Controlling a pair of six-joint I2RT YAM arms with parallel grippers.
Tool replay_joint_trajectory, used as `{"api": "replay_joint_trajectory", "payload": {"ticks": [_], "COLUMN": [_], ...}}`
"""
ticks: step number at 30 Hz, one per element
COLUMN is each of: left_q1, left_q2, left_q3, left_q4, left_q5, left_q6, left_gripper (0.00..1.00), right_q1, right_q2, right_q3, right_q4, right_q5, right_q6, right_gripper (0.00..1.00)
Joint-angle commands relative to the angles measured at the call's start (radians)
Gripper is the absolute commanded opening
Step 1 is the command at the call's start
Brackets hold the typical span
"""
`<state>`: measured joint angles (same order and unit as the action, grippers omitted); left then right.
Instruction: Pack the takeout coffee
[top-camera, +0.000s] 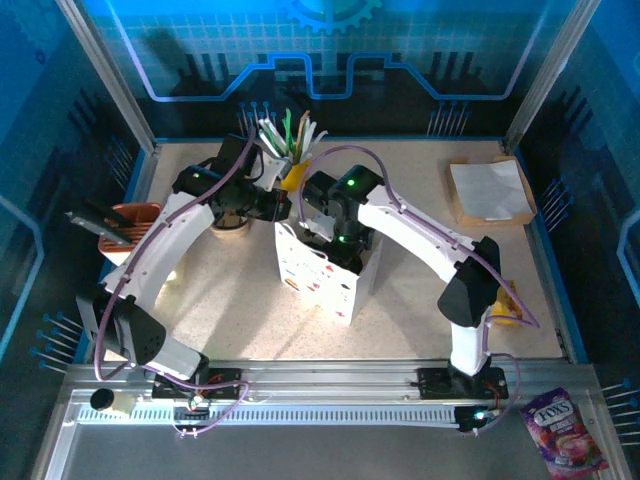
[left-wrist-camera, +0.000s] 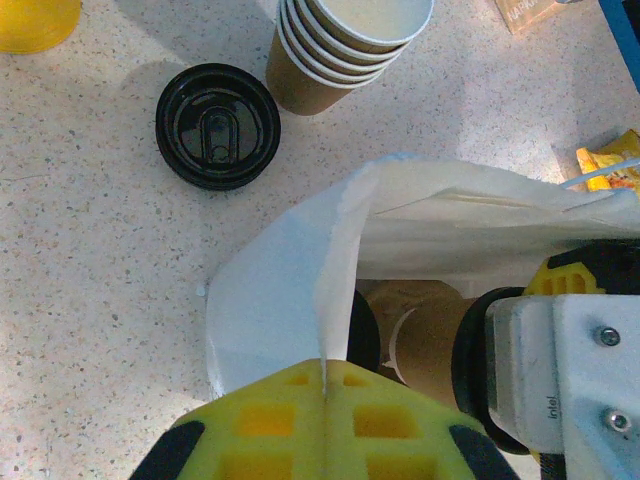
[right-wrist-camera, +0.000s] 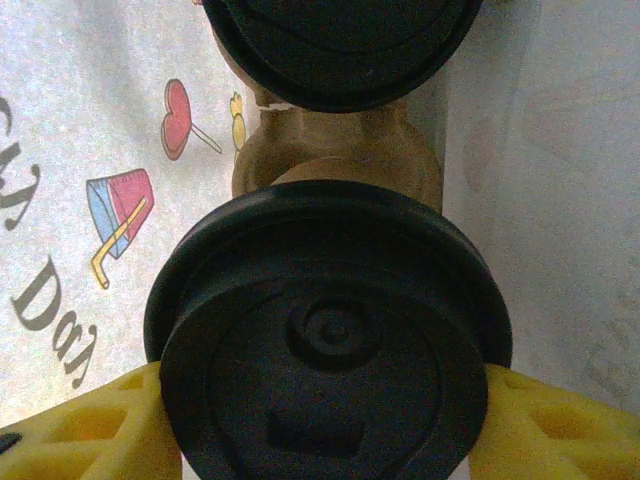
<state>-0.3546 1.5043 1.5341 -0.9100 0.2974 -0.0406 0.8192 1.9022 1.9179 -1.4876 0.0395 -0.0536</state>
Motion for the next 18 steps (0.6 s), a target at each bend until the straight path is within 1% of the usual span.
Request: {"api": "replay_joint_trajectory", "payload": {"ticks": [1,18], "left_q1": [-0.004,-0.005], "left_q2": [-0.014,-0.015], "left_q3": [-0.026,-0.034], "left_q4": [-0.004,-0.001], "left_q5": [0.016,0.011], "left_q6": [0.033,0.036], "left_gripper": [0.00,0.00], "right_q1": [0.008,0.001], "right_q2": [0.003,-0.019], "right_q3": [-0.023,-0.089], "right_q4": [0.017,0.070], "right_q5": [-0.028,-0.029], "right_q6": [-0.015,-0.024], "right_gripper": [0.48,0.47]}}
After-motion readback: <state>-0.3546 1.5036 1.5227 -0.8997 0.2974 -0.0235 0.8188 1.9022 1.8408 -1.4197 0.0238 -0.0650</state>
